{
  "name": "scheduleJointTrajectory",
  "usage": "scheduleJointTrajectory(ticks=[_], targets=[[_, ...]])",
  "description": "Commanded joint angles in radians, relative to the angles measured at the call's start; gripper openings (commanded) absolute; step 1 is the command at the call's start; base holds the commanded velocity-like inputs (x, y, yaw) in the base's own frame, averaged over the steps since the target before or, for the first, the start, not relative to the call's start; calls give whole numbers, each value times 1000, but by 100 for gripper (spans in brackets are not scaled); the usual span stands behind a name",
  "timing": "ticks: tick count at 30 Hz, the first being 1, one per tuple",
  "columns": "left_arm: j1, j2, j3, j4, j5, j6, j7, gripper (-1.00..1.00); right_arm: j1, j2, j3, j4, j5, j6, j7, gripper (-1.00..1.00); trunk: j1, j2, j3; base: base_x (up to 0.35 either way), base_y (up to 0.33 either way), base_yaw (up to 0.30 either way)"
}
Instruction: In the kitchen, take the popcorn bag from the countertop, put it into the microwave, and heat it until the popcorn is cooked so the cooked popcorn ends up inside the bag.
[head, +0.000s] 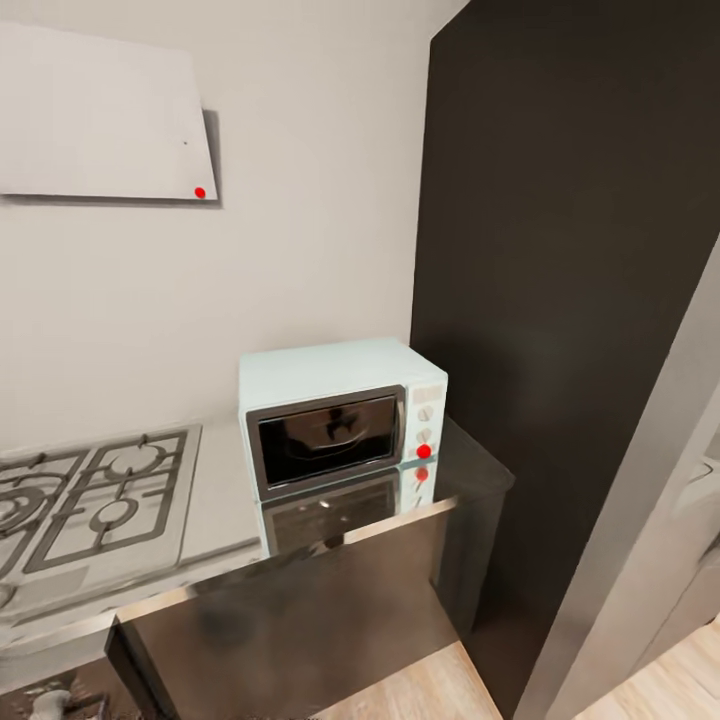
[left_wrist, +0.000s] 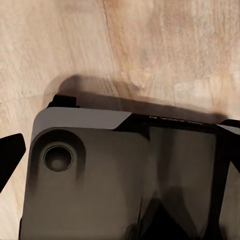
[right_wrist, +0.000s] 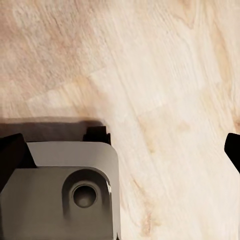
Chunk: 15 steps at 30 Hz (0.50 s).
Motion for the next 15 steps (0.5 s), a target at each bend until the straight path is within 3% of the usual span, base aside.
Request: scheduleJointTrajectory(ticks=[1, 15], targets=[[-1, 0, -8, 2, 10, -4, -3, 100, -1, -1, -8, 1, 10, 1, 1, 100, 0, -1, -1, 0, 0, 256], [-1, 1, -8, 2, 10, -5, -3, 100, -1, -1, -9, 1, 10, 0, 0, 100, 0, -1, -1, 0, 0, 246]])
